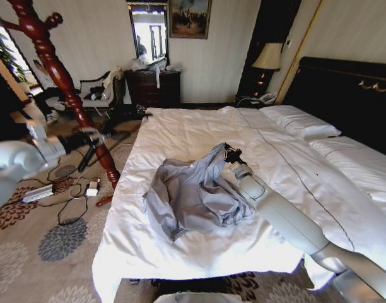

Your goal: Pick up the clothes from the bed and hang them on the clothes hanger.

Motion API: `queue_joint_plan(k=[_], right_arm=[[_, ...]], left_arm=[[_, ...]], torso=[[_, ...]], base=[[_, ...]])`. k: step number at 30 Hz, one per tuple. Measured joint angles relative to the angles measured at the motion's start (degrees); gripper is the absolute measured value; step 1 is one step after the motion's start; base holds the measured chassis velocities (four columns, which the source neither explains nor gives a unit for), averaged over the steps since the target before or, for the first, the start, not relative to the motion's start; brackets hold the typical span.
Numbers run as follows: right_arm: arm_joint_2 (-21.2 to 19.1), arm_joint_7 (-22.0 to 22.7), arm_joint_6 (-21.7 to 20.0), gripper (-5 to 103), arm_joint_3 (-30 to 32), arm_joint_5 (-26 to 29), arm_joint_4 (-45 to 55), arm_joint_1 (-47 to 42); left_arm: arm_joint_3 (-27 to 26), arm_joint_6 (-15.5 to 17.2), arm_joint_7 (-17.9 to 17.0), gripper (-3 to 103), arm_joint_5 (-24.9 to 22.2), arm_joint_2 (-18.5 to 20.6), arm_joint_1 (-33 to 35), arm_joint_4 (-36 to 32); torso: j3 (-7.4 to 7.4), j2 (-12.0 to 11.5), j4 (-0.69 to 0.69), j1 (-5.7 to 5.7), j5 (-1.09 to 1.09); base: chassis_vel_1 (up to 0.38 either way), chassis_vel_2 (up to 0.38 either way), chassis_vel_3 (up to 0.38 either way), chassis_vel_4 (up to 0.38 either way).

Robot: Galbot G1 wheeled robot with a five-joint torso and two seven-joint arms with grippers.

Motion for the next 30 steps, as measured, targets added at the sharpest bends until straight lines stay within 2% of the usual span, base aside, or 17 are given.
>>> queue_joint_plan(k=[4,8,12,18,21,24,30], right_arm=[[0.0,0.1,0.1,0,-0.1,0.2,0.0,0.1],[-0.3,0.5,0.5,0,-0.4,0.3,0.1,-0.1],[-1.2,0.6,0.6,0,-0.5,0.9,1.0,-0.2],[-2.3,0.9,0.4,0,-0.7,1.7,2.4,-0.4],[-2.5,0.9,0.4,0,-0.7,1.7,2.8,-0.7],[-2.7,0.9,0.4,0,-0.7,1.8,3.0,-1.0],[-3.0,0.9,0.6,0,-0.8,2.4,4.0,-1.0]], left_arm=[[-1.8,-1.7,2.1,15,0.0,-0.2,4.0,-1.4],[-2.0,-2.9,6.1,15,1.6,-0.8,8.2,-2.7],[-1.8,-3.3,6.2,15,2.7,-2.0,9.6,-3.0],[-0.5,-5.2,2.5,15,3.2,-5.9,11.0,-2.9],[0.2,-6.1,2.2,15,4.4,-6.9,11.2,-2.7],[1.1,-6.2,2.8,15,5.0,-7.1,11.4,-2.7],[4.5,-5.8,7.1,15,7.5,-7.4,10.3,-3.2]], torso=[[0.0,0.0,-0.01,0.0,0.03],[0.0,0.0,-0.01,0.0,0.01],[0.0,0.0,0.01,0.0,0.03],[0.0,0.0,0.0,0.01,0.02],[0.0,0.0,0.0,0.01,0.0],[0.0,0.0,0.0,0.01,0.02],[0.0,0.0,0.02,0.01,0.02]], base=[[0.0,0.0,0.0,0.0],[0.0,0.0,0.0,0.0],[0.0,0.0,0.0,0.0],[0.0,0.0,0.0,0.0],[0.0,0.0,0.0,0.0],[0.0,0.0,0.0,0.0],[0.0,0.0,0.0,0.0]])
